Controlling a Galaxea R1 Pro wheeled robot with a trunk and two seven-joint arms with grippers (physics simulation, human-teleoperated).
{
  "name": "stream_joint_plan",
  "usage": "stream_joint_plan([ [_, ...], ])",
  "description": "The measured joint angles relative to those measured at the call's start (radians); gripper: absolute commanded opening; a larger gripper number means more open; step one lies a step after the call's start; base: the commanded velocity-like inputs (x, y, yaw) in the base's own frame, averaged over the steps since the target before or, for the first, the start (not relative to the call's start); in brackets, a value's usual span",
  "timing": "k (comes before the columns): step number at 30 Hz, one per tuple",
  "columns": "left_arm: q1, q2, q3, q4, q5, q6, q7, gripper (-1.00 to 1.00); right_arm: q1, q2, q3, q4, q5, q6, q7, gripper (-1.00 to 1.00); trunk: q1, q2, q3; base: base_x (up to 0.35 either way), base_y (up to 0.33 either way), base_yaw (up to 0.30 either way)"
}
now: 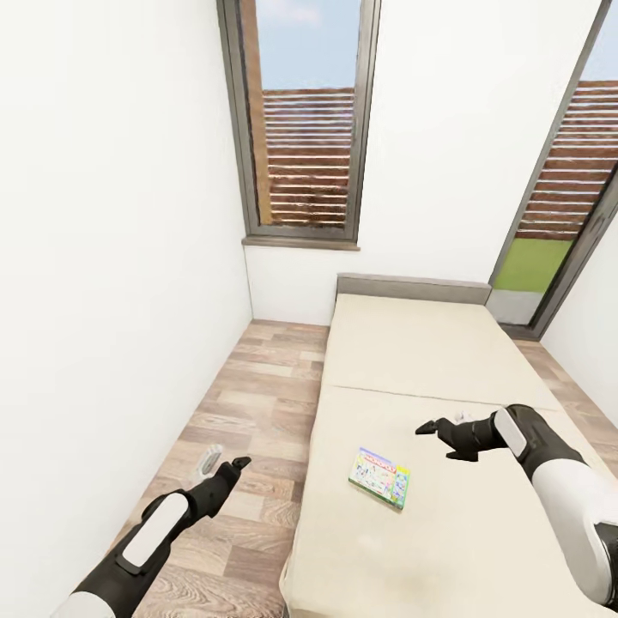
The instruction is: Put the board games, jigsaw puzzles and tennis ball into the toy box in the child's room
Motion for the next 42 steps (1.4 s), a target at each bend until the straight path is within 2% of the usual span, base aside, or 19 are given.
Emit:
stream_joint_plan([
  [9,0.003,0.004,-0.007,-0.088,-0.049,0.029,0.008,1.0,-0.002,0.0,0.013,0.003,0.002,-0.027,0.004,1.0,0.0,0.0,-0.013,0.0,0.0,0.0],
  [14,0.005,-0.001,-0.002,-0.155,-0.058,0.098,0.033,1.0,-0.003,0.0,0.015,0.005,0.003,-0.044,0.006,1.0,0.0,0.0,-0.021,0.0,0.0,0.0],
  [21,0.006,0.0,0.002,-0.203,-0.053,0.155,0.058,1.0,-0.003,0.0,0.016,0.005,0.001,-0.055,0.008,1.0,0.027,-0.049,-0.054,0.0,0.0,0.0],
  [33,0.007,0.0,0.0,-0.214,-0.043,0.172,0.056,1.0,-0.001,0.0,0.011,0.009,-0.004,-0.11,0.014,1.0,0.073,-0.133,-0.111,0.0,0.0,0.0],
  [37,0.006,-0.001,0.0,-0.211,-0.046,0.172,0.054,1.0,0.0,0.0,0.008,0.013,-0.006,-0.145,0.037,1.0,0.088,-0.161,-0.13,0.0,0.0,0.0],
  [42,0.003,-0.004,0.0,-0.199,-0.042,0.174,0.052,1.0,0.005,0.001,0.006,0.016,-0.004,-0.205,0.115,1.0,0.108,-0.196,-0.154,0.0,0.0,0.0],
])
